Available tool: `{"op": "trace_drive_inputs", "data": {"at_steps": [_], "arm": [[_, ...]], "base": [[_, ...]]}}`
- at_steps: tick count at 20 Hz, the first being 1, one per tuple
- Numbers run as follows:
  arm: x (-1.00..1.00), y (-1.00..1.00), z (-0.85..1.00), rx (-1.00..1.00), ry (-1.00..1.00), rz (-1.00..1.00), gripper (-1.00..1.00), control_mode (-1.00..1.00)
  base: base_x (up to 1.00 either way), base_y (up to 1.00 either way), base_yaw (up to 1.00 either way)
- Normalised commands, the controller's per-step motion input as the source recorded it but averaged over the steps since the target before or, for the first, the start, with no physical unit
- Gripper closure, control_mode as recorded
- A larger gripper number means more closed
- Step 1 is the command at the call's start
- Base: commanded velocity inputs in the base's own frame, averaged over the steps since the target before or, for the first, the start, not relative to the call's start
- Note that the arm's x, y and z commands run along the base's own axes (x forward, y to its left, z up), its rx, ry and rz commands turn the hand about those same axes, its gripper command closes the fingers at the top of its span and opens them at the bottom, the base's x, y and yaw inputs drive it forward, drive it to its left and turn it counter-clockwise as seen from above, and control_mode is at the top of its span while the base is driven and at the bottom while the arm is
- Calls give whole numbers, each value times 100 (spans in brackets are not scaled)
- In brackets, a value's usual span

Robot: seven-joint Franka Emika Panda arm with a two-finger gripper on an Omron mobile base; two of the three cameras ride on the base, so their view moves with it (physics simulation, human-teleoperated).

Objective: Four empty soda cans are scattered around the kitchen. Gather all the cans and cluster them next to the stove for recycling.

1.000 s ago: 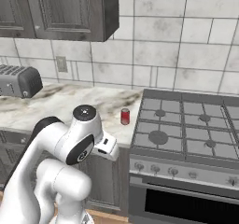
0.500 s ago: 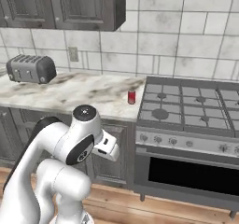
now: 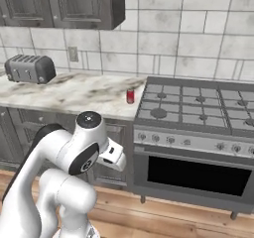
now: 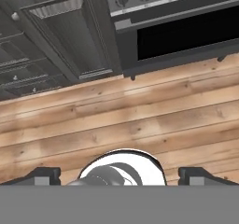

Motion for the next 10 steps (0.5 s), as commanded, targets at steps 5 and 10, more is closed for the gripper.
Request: {"op": "trace_drive_inputs", "data": {"at_steps": [5, 10], "arm": [[0, 0, 0, 0, 0, 0, -100, 100], [0, 0, 0, 0, 0, 0, -100, 100]], "base": [[-11, -97, 0], [-22, -92, 0]]}}
